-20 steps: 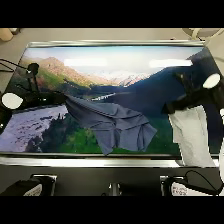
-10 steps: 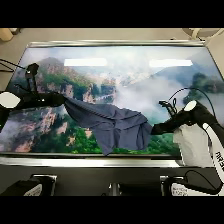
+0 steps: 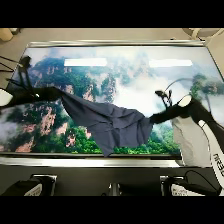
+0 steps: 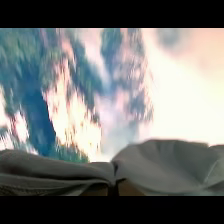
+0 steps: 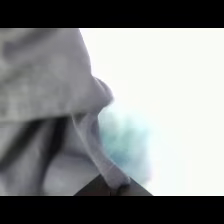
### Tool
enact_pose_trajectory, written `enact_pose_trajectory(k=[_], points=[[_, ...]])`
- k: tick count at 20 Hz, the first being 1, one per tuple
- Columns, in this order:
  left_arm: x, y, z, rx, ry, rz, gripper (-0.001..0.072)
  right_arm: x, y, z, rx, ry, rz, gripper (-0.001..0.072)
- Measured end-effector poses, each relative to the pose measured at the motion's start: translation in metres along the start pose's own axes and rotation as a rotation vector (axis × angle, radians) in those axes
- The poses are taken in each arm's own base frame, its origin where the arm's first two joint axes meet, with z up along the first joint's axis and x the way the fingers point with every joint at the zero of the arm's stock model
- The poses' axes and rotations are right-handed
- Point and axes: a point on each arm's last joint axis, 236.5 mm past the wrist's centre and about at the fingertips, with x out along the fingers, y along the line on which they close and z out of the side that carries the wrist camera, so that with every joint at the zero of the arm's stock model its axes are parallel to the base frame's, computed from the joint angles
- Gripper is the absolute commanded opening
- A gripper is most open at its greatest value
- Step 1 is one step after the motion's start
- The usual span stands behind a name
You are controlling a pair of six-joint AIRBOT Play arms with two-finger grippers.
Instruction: Fold the shirts.
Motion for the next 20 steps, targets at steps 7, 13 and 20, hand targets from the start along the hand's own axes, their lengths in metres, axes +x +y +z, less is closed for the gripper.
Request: enact_pose_trajectory(k=[7, 13, 20], points=[[-0.245, -0.057, 0.184, 0.158, -0.678, 0.079, 0.0029, -0.369, 0.023, 0.156, -0.314, -0.772, -0.69, 0.0015], [-0.358, -0.069, 0.182, 0.142, -0.871, 0.204, 0.0029, -0.518, 0.101, 0.098, -0.344, -1.047, -0.873, 0.0016], [-0.249, -0.013, 0.113, 0.003, -0.467, 0.22, 0.003, -0.371, 0.055, 0.051, -0.222, -0.505, -0.64, 0.0015]])
